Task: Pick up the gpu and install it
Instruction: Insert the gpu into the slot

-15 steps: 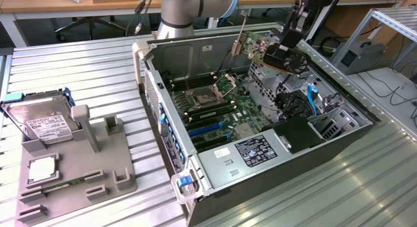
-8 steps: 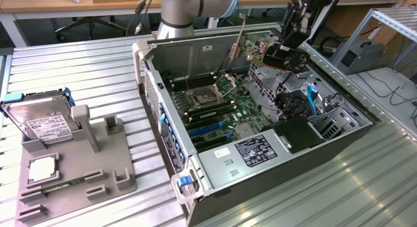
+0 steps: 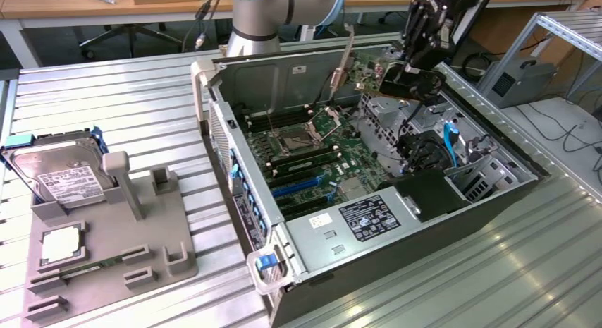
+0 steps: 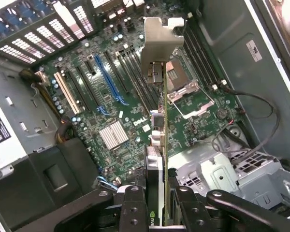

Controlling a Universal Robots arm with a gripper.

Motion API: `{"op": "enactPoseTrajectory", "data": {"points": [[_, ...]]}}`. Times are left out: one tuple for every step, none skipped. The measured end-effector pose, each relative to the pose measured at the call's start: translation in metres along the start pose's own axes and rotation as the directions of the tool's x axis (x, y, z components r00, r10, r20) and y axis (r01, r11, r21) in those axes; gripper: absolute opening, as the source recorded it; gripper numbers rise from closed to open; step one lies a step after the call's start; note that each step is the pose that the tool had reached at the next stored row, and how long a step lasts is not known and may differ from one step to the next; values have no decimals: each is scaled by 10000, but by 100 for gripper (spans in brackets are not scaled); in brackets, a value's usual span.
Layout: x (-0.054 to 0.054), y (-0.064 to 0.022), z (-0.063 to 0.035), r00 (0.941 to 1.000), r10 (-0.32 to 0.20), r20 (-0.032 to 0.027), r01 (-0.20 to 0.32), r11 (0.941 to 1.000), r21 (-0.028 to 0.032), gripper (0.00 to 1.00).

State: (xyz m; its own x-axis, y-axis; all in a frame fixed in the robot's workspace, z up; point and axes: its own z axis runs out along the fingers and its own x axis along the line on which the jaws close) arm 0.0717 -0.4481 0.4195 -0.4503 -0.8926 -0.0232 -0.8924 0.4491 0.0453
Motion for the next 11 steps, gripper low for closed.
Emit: {"op": "enactPoseTrajectory", "data": {"points": [[-2, 1, 0, 9998, -222, -10, 222, 9998, -5, 27], [-3, 2, 0, 9988, -480, -21, 479, 9988, -12, 27], [-5, 2, 0, 9973, -734, -32, 734, 9973, -18, 27], [-6, 3, 1, 9957, -921, -40, 921, 9957, -23, 27], [-8, 4, 1, 9940, -1092, -48, 1092, 9940, -28, 27], [-9, 4, 1, 9916, -1289, -55, 1289, 9916, -34, 27], [-10, 5, 1, 9895, -1447, -62, 1447, 9895, -39, 27], [-12, 6, 1, 9856, -1691, -72, 1691, 9856, -46, 27], [-13, 6, 1, 9818, -1896, -81, 1896, 9819, -52, 27], [-14, 7, 1, 9780, -2084, -89, 2084, 9780, -58, 27], [-15, 7, 1, 9747, -2232, -94, 2232, 9748, -63, 27]]}}
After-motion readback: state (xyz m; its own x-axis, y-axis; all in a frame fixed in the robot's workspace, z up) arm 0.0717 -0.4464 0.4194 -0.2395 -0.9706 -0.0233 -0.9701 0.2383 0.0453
